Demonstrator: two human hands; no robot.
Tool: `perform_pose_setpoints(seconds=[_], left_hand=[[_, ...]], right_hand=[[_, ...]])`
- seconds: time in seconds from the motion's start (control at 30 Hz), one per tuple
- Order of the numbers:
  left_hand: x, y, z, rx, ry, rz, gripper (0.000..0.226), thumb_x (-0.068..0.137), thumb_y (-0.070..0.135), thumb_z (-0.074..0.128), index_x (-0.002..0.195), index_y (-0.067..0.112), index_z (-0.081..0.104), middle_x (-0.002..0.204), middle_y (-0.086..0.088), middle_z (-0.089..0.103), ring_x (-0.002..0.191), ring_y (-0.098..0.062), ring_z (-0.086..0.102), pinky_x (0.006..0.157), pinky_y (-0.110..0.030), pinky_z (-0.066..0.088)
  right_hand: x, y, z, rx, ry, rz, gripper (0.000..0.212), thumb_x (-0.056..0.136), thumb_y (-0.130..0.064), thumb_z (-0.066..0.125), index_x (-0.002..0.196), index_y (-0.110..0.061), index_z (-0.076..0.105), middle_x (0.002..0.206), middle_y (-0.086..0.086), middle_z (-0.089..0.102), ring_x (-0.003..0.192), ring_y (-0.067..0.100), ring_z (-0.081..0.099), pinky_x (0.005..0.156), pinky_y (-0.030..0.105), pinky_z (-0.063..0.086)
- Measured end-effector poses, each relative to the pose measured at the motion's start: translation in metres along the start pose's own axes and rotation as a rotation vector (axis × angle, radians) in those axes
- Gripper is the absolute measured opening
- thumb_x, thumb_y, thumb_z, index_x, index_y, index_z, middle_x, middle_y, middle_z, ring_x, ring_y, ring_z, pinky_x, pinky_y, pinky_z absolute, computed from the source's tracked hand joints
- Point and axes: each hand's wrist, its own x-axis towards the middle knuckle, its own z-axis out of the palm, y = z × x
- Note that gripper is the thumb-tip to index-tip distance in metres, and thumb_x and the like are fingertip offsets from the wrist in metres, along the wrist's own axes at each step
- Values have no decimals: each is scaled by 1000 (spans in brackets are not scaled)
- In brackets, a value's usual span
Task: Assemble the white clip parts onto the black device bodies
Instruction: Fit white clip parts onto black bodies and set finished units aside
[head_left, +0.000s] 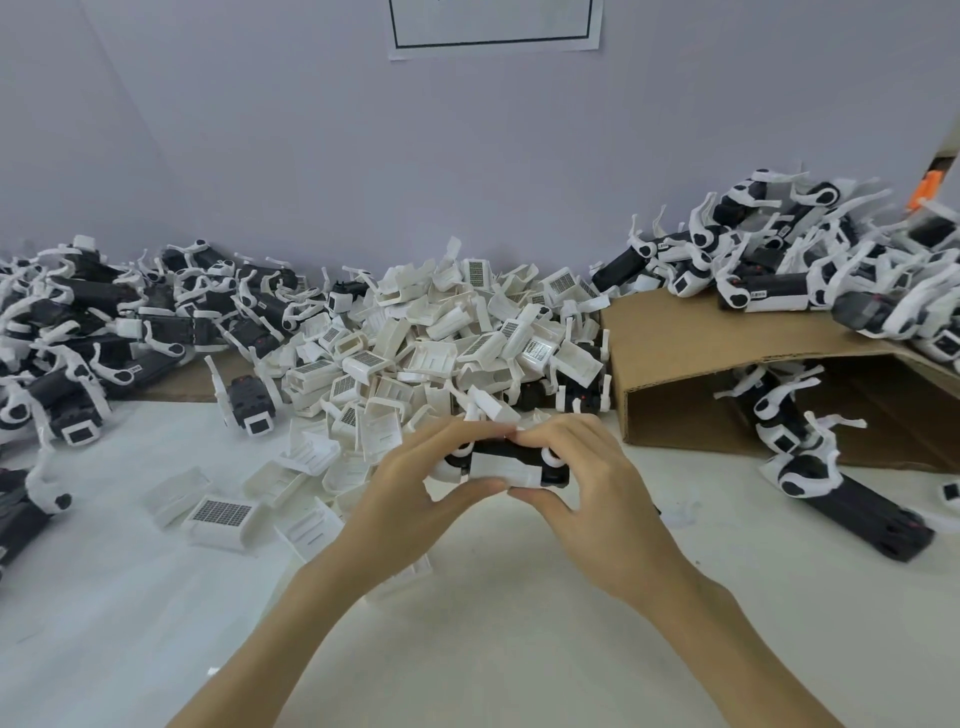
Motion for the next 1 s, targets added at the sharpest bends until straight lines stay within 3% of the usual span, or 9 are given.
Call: perform_pose_setpoints(seconds=[0.17,0.33,0.5,0.6,0.8,0.9,1.0], left_hand=[[1,3,0,-4,49,28,36,93,20,81,129,22,74,122,12,73,122,-17,66,105,-27,49],[-2,-1,0,-60,20,-9,42,91,28,82,132,30,71,124,14,73,122,-15,67,103,-33,53],[-6,-6,4,47,-83,-92,73,86,55,80,149,57,44,129,25,64,128,-3,58,104,-14,43],[-4,-4,0,104,-56,-99,69,85,62,74,147,59,44,132,33,59,128,5,52,101,-5,36],[-2,5,1,37,-28,-36,58,88,35,84,140,42,60,121,19,70,119,-11,63,101,-26,46],[0,3,-3,-4,22,-116,54,86,39,84,135,45,64,113,18,74,111,-10,67,96,-23,49],[3,-3,-4,-221,131,-324,39,87,32,84,123,38,72,100,13,79,93,-9,75,79,-19,57]], right_hand=[[1,2,-2,35,29,-6,37,85,-21,86,118,-17,70,114,-12,65,112,11,57,95,18,44],[0,1,-1,41,-208,97,51,92,-40,78,139,-32,59,126,-22,57,124,3,47,103,22,40],[-1,5,-1,9,-213,180,40,87,-34,84,122,-26,65,109,-24,58,108,3,50,90,23,42],[1,5,-3,66,-203,248,39,83,-34,87,115,-29,66,107,-19,63,103,3,56,86,21,45],[2,4,-8,103,-224,279,36,78,-37,90,106,-36,68,98,-21,70,95,3,64,77,21,50],[1,0,-6,96,-204,239,45,82,-43,85,122,-44,63,114,-25,64,113,-1,57,91,24,50],[-2,-4,3,1,-213,168,75,88,-45,81,151,-43,41,153,-25,37,140,-5,36,107,16,39]])
